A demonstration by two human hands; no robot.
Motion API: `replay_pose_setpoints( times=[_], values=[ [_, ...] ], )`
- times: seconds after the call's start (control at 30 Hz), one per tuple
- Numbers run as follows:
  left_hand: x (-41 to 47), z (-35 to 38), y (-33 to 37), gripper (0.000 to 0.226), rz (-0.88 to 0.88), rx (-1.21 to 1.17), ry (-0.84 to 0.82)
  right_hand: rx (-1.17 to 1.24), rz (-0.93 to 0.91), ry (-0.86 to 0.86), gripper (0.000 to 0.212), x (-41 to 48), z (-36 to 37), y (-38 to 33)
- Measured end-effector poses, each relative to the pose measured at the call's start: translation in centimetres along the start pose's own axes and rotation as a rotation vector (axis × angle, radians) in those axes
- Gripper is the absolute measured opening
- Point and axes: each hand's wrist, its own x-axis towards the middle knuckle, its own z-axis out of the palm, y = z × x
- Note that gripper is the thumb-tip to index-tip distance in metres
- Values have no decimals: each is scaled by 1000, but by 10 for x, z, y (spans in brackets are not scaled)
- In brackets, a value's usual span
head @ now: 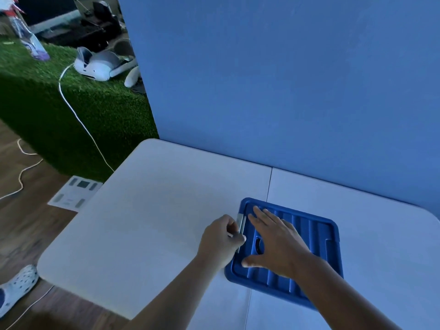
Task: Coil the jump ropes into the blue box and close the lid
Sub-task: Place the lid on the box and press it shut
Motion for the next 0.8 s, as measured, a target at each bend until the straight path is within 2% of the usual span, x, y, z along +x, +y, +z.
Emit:
replay_pose_setpoints(
  times=[0.1,0.2,0.3,0.4,0.47,0.6,0.7,0.8],
  values=[
    [-2,5,10,20,241,287,106,63,0,55,102,-6,-1,9],
    [-3,16,29,27,450,389,107,160,53,216,82,-21,0,32],
    [-3,33,52,40,586,433,-17,222,182,348,68,-44,6,65],
    [-3,51,76,57,633,499,-192,337,329,550,49,-68,16,102],
    [-2,63,89,69,659,573,-275,483,454,620,37,-83,20,117],
    [3,82,108,93,668,753,-413,966,688,533,24,-94,38,142],
    [5,93,117,105,615,820,-482,1514,684,448,30,-96,44,148],
    [6,98,120,108,555,850,-536,1692,610,342,36,-102,44,147]
  ],
)
